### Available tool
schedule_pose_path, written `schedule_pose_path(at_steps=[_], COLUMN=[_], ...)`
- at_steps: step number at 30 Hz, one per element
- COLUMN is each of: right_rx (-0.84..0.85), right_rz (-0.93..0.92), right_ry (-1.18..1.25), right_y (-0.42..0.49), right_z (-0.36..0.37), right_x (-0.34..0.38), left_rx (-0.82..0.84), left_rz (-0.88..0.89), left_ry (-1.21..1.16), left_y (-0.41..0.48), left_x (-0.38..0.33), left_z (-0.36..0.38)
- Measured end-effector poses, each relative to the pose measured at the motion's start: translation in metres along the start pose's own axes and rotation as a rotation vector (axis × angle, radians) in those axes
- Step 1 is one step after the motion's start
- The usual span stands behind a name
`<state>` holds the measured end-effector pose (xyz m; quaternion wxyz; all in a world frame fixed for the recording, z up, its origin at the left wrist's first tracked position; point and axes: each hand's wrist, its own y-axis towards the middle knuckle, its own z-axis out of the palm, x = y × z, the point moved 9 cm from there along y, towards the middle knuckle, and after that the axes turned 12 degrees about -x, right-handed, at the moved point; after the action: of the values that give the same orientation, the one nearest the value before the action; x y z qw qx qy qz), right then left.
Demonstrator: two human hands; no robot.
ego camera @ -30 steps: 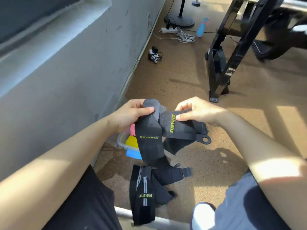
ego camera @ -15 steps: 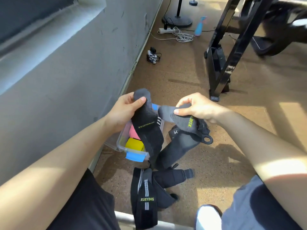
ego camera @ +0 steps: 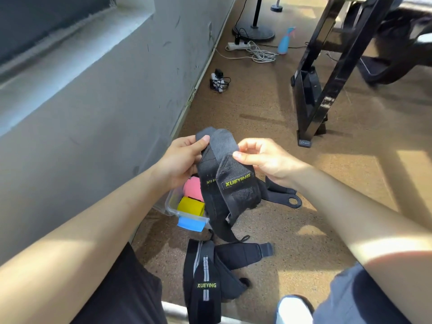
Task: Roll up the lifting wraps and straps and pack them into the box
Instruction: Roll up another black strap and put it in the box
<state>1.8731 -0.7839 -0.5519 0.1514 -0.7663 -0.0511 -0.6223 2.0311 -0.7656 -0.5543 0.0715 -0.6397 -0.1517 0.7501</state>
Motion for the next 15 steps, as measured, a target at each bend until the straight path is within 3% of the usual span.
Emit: schedule_pose_path(at_steps=[5,7,12,15], right_rx=[-0.046,-0.113,-0.242,-0.285], right_rz=[0.050,0.070,0.074,0.068], right_ry=[0.109,0.180,0.380,0.465], right_y=[0.001,0.003,0.008,0.011], right_z=[0.001,-0.006,-0.028,-0.038], right_x=[0.000,0.000,0.006,0.009], left_rx=[-0.083,-0.045,0.233,0.243], left_rz=[-0.055,-0.124,-0.098,-0.037], left_ry=[-0.125,-0.164,0.222,0.331], left_y=[0.005,0.008,0.006,0.004], left_x=[0.002,0.009,0.029,0.035], left_z=[-0.005,-0.004,0.007,0.010])
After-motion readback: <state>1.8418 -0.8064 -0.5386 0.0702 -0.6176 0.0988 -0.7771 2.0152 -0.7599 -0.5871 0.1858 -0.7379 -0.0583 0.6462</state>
